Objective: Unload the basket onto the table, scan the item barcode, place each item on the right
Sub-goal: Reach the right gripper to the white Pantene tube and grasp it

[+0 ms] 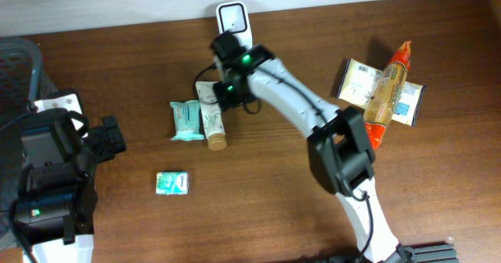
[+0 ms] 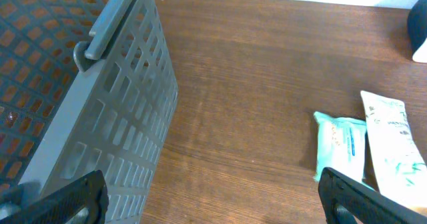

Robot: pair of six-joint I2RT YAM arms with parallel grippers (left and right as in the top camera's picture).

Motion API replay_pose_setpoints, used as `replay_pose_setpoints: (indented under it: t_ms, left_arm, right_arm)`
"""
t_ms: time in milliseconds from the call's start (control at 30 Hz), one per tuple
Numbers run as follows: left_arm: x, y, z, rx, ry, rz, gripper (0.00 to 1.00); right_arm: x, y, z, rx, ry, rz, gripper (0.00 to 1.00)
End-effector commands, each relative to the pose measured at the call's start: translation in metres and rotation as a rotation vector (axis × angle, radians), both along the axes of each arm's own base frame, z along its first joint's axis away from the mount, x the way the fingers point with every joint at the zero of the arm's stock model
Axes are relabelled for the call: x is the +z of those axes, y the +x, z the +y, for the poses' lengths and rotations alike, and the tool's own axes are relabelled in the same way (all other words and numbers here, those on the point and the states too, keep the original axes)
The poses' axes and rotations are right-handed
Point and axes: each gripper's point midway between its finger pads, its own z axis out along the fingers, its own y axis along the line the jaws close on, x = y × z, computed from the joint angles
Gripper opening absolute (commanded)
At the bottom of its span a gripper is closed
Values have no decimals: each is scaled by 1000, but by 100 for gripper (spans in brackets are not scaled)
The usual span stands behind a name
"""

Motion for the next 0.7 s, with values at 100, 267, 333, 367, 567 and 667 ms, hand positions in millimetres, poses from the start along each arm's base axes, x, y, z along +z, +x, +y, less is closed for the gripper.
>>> replay_pose_setpoints:
  t_ms: [100, 267, 333, 367, 567, 667]
  left_arm:
    - [8, -1, 3, 19, 2, -23, 99]
    - [8, -1, 3, 19, 2, -23, 99]
    - [8, -1, 3, 19, 1, -23, 99]
    - [8, -1, 3, 19, 2, -23, 99]
    - [8, -1, 3, 19, 1, -23, 99]
    - [8, -1, 3, 19, 2, -23, 99]
  right_arm:
    - [-1, -7, 32, 131, -430, -353, 76]
    - [-19, -13, 41, 162, -447, -344, 75]
    - [-22, -13, 41, 165, -418, -319, 68]
    - [-23, -14, 41, 168, -406, -303, 66]
    - [-30, -20, 40, 180, -344, -227, 44]
    - [-37, -26, 40, 189, -229, -115, 26]
